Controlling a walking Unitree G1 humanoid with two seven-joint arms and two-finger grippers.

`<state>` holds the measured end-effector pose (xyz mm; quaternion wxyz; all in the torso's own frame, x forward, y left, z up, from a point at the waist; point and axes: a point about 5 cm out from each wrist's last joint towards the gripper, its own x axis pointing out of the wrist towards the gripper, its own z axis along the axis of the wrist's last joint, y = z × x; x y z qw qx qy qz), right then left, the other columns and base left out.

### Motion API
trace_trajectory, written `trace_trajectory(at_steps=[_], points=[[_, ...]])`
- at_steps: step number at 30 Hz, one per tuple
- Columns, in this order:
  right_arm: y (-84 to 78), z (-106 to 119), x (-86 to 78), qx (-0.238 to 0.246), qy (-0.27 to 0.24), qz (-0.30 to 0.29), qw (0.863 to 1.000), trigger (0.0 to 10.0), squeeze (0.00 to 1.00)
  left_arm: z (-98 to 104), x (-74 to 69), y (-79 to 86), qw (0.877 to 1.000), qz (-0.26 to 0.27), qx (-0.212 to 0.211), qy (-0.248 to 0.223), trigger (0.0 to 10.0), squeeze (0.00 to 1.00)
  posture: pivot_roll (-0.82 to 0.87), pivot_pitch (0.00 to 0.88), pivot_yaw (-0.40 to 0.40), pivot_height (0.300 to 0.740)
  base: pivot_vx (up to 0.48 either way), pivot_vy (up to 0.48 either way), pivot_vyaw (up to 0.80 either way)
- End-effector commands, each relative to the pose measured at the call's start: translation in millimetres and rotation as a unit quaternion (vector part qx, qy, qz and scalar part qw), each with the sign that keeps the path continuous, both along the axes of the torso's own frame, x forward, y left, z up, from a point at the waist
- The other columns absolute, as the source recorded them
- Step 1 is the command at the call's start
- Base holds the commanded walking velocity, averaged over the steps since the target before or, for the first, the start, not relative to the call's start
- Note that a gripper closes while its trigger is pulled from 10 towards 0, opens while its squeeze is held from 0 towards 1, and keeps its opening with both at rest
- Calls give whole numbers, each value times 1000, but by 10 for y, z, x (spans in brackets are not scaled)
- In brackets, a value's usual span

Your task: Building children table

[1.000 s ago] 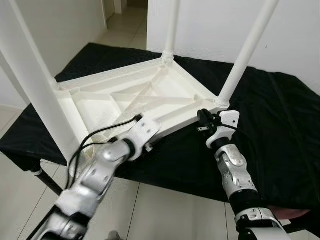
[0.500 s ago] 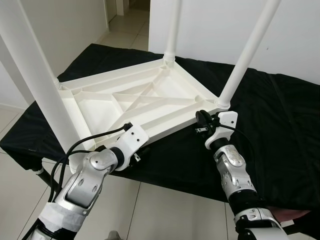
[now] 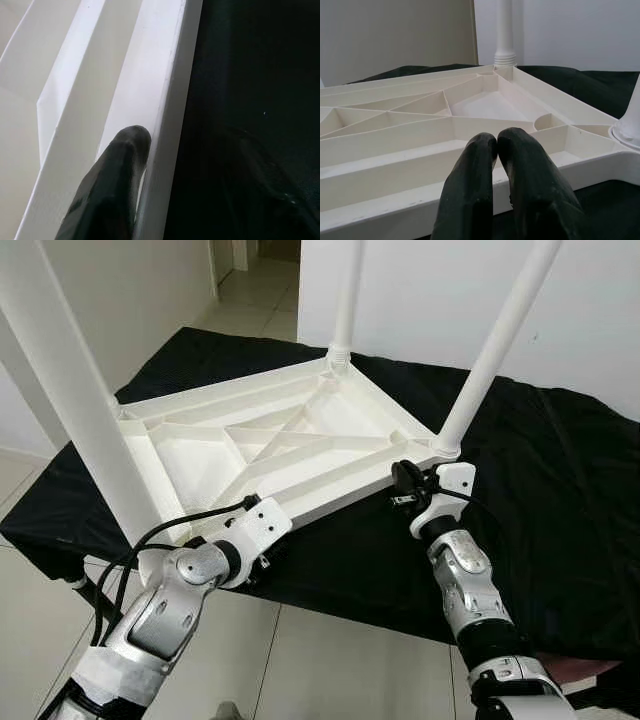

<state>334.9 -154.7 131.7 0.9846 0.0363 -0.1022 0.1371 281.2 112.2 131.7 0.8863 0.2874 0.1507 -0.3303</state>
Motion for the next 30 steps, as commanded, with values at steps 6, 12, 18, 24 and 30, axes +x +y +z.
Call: trace_trajectory(at_steps=[6,12,18,24,30], points=[[-40,21,7,3,1,-11,1000,10000,0,-34,91,2,999,15,27,-12,0,0,-28,0,-39,740,0,0,0],[-50,22,6,4,1,-13,1000,10000,0,24,173,-35,999,11,20,-27,0,0,-29,0,-41,740,0,0,0],[-55,29,15,5,1,-14,1000,10000,0,54,237,-121,999,-9,28,-40,0,0,-28,0,-42,740,0,0,0],[-22,58,48,6,-1,-11,1000,10000,0,212,334,-490,995,-63,7,-78,0,0,-22,0,-49,740,0,0,0],[-15,62,51,7,-2,-10,1000,10000,0,269,311,-636,992,-95,-9,-86,0,0,-24,0,-44,740,0,0,0]])
